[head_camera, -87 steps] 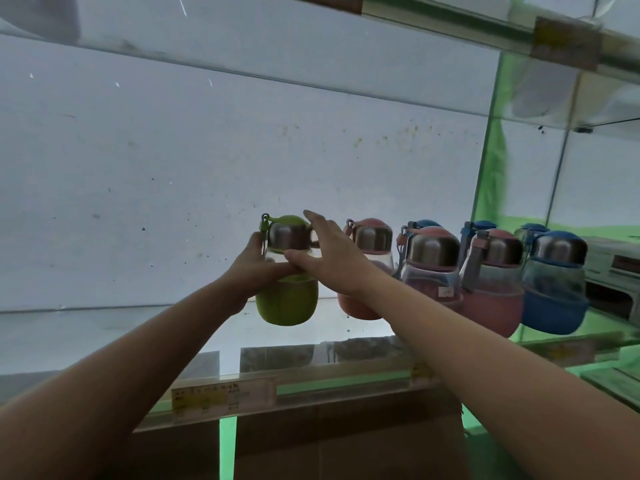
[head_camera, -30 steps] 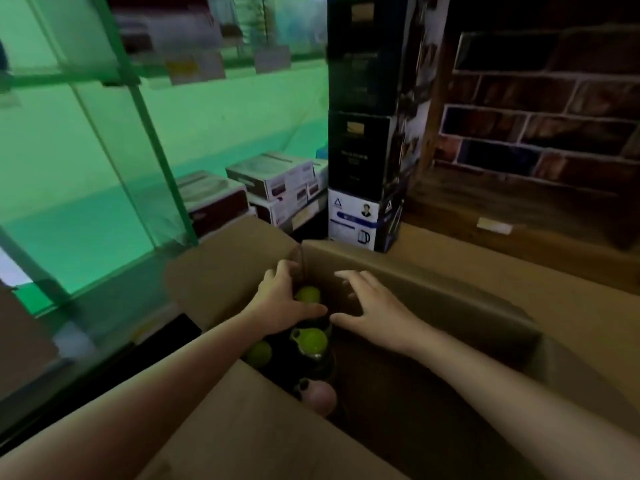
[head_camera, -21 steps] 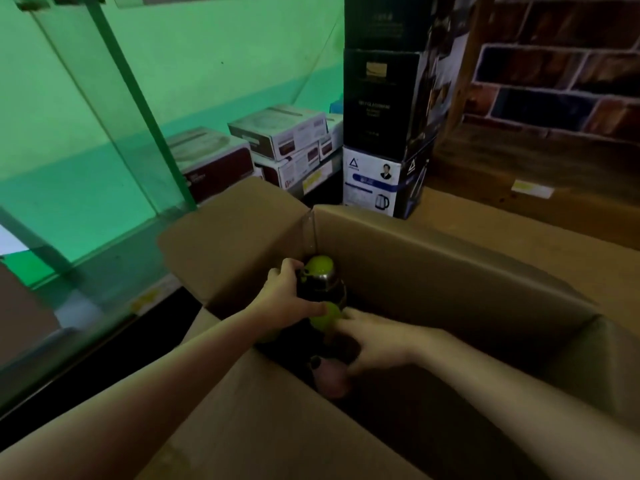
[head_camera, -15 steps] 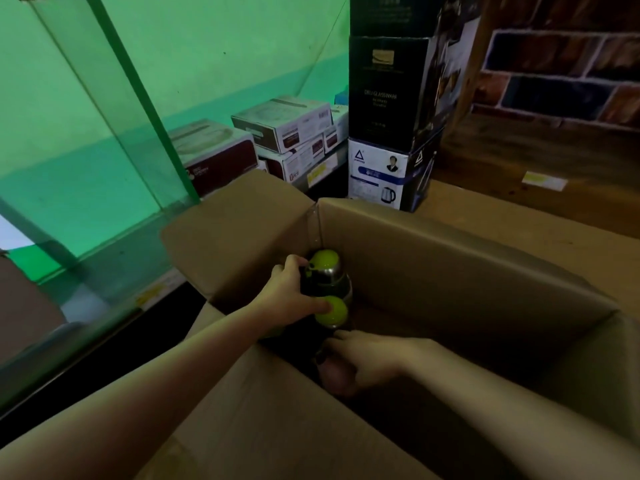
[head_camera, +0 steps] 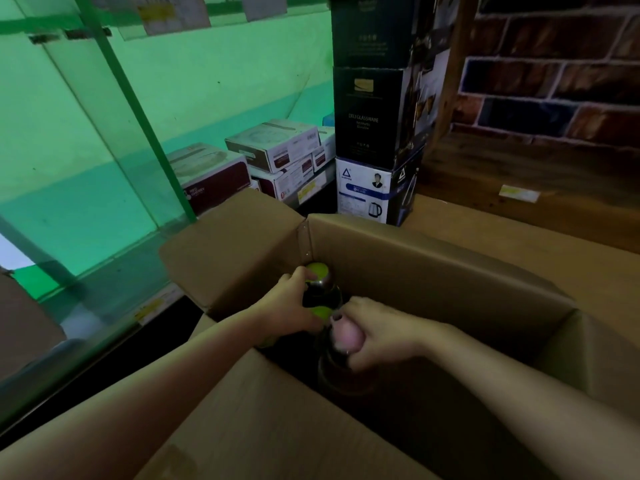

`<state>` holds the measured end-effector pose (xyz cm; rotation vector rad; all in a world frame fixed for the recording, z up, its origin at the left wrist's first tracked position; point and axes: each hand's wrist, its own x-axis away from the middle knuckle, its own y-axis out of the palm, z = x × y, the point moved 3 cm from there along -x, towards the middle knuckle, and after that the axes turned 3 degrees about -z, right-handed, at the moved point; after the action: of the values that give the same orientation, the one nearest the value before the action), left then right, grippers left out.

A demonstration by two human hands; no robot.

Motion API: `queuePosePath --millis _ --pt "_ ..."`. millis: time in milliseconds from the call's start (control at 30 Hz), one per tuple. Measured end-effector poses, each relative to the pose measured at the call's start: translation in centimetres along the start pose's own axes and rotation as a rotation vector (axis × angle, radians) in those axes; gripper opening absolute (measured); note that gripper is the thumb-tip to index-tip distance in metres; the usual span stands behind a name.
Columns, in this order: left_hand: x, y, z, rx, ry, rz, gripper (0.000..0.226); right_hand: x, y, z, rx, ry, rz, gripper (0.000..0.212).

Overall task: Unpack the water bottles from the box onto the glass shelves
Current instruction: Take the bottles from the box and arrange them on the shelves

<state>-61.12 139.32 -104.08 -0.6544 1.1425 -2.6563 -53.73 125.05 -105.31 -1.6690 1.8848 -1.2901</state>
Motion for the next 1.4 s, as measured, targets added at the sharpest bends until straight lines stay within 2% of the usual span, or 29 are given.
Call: queuePosePath --millis 133,300,400,467,633,800,933,1067,1133,1267,1400 --pt "2.3 -1.5 1.4 0.013 0.088 -0.041 0.087 2.1 -4.4 -3.1 -0.084 -0.030 0.200 0.060" --pt "6.5 -5.1 3.5 0.150 0.227 0.046 0.094 3.8 -8.6 -10.0 -0.126 -0.153 0.371 0.065" --pt "9.9 -8.7 4.0 0.265 0.369 0.142 0.091 4.7 -10.7 -15.5 -0.110 -0.222 0.423 0.069" --pt "12.9 -11.7 3.8 0.303 0.399 0.225 0.085 5.2 -11.8 -19.6 -0.099 -0.281 0.486 0.071" --pt "22.0 -19.4 2.0 0.335 0.416 0.517 0.075 5.1 -13.1 -30.9 -0.169 -0.463 0.629 0.059" --pt "32.1 -27.9 -1.7 0.248 0.404 0.760 0.076 4.6 -12.6 -43.9 -0.240 -0.659 0.654 0.061" --pt "39.9 -34.8 -5.0 0.237 0.364 0.865 0.070 3.5 -12.1 -53.7 -0.358 -0.788 0.660 0.070" --pt "46.4 -39.8 -8.5 0.262 0.323 1.000 0.057 1.5 -11.3 -62.0 -0.419 -0.870 0.607 0.062" --pt "48.0 -41.3 -10.1 0.285 0.302 1.015 0.066 0.5 -10.6 -64.8 -0.405 -0.893 0.581 0.061" --pt "49.6 -43.1 -13.6 0.369 0.288 1.015 0.071 -1.6 -9.1 -68.6 -0.383 -0.898 0.540 0.076" --pt "50.2 -43.6 -16.5 0.329 0.223 1.037 0.074 -3.7 -7.6 -69.7 -0.357 -0.872 0.487 0.059"
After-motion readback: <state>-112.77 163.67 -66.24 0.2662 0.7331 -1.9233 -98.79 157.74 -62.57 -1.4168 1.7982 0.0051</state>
